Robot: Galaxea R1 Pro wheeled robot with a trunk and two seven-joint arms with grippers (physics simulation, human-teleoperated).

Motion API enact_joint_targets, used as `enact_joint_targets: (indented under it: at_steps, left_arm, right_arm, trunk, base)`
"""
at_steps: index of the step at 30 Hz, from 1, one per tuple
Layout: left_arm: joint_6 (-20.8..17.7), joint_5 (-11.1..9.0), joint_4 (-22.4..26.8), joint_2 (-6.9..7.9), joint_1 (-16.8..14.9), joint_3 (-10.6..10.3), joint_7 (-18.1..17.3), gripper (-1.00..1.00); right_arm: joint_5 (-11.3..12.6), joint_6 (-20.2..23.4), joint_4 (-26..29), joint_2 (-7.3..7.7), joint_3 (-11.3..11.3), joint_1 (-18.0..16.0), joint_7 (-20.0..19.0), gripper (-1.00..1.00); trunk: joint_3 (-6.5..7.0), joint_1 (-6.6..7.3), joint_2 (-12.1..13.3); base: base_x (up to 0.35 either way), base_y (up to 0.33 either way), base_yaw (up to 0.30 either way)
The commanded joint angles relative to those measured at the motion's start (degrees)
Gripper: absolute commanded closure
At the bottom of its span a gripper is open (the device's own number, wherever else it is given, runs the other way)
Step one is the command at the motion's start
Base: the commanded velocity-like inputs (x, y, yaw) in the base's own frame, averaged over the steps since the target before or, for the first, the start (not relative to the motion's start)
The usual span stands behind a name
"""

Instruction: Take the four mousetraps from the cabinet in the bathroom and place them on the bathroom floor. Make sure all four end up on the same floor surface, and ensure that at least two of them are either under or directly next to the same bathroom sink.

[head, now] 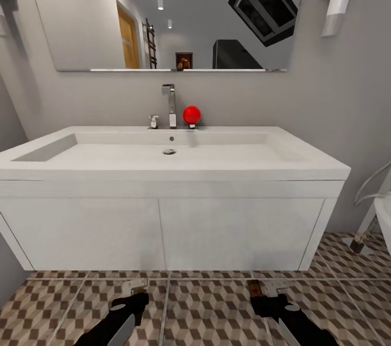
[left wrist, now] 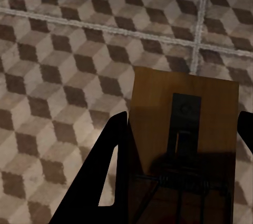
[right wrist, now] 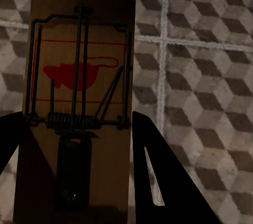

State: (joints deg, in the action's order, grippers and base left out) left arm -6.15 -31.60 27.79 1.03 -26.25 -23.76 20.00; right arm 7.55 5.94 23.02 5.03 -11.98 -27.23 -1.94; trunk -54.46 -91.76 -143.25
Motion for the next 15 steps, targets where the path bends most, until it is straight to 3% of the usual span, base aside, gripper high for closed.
enact_joint_targets:
  at_steps: [1, 15]
  left_arm:
    - [-0.28, -0.22, 0.16, 0.07, -0.03, -0.5, 0.7, 1.0]
    - [-0.3, -0.22, 0.16, -0.06, -0.03, -0.5, 0.74, 1.0]
  right_arm:
    - [0.8, 0.3, 0.12, 0.07, -0.33, -0.01, -0.08, 1.0]
    - [1.1, 0.3, 0.12, 0.07, -0.26, -0.01, -0.16, 1.0]
  trunk:
    - [-0.06, 0.01, -0.03]
    - [-2.94, -0.32, -0.2]
  base:
    - [0.0, 0.0, 0.0]
    - [0.0, 0.0, 0.0]
